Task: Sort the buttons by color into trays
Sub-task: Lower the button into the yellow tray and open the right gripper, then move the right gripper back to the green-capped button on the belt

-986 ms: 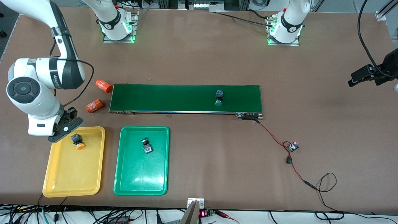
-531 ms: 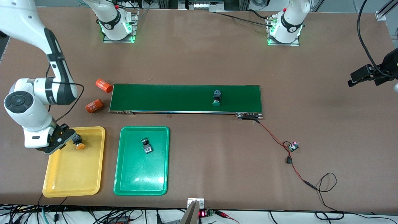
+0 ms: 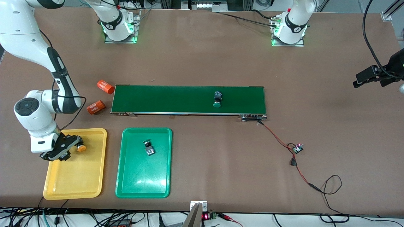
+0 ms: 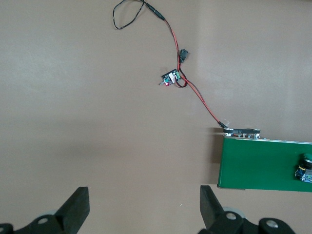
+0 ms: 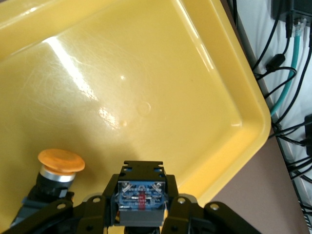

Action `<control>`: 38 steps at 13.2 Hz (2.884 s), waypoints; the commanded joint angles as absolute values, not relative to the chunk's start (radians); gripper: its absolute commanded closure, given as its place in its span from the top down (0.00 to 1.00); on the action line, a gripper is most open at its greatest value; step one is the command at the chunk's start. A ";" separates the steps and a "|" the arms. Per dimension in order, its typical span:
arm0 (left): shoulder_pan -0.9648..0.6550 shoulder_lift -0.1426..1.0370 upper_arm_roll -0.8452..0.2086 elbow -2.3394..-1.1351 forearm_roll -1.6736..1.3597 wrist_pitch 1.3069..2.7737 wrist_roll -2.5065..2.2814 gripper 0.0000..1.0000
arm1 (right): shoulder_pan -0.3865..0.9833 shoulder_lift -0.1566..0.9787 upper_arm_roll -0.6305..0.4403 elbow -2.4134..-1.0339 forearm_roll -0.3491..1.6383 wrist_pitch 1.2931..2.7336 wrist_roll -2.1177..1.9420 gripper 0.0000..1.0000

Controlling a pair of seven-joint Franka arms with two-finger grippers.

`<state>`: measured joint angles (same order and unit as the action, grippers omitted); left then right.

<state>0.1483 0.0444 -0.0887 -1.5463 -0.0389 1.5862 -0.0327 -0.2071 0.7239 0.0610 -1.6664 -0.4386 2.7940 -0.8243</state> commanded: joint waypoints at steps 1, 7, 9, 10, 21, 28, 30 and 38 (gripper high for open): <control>0.152 0.028 -0.091 -1.554 -0.034 1.582 -0.023 1.00 | -0.222 0.735 0.078 -1.655 -0.448 2.813 -0.836 0.67; 0.152 0.029 -0.092 -1.554 -0.032 1.577 -0.015 1.00 | -0.227 0.672 0.083 -1.712 -0.416 2.791 -0.845 1.00; 0.152 0.029 -0.092 -1.555 -0.032 1.574 -0.011 1.00 | -0.218 0.603 0.116 -1.715 -0.278 2.618 -0.821 1.00; 0.152 0.029 -0.092 -1.554 -0.032 1.575 -0.011 1.00 | -0.215 0.577 0.120 -1.713 -0.220 2.558 -0.819 1.00; 0.149 0.029 -0.106 -1.557 -0.034 1.585 -0.011 1.00 | 0.162 0.357 0.126 -1.698 -0.124 1.970 0.020 1.00; 0.147 0.035 -0.106 -1.557 -0.034 1.611 -0.011 1.00 | 0.340 0.345 0.123 -1.684 0.035 1.920 0.284 1.00; 0.146 0.034 -0.106 -1.555 -0.034 1.606 -0.011 1.00 | 0.376 0.357 0.123 -1.683 0.086 1.934 0.334 1.00; 0.020 0.025 0.014 -1.568 -0.035 1.609 -0.011 1.00 | 0.454 0.402 0.115 -1.661 0.084 1.933 0.572 1.00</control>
<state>0.0527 0.0451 -0.0248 -1.5473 -0.0388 1.6020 -0.0287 0.4199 0.3884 0.1328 -1.6785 0.0696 1.9335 0.5336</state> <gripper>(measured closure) 0.000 0.000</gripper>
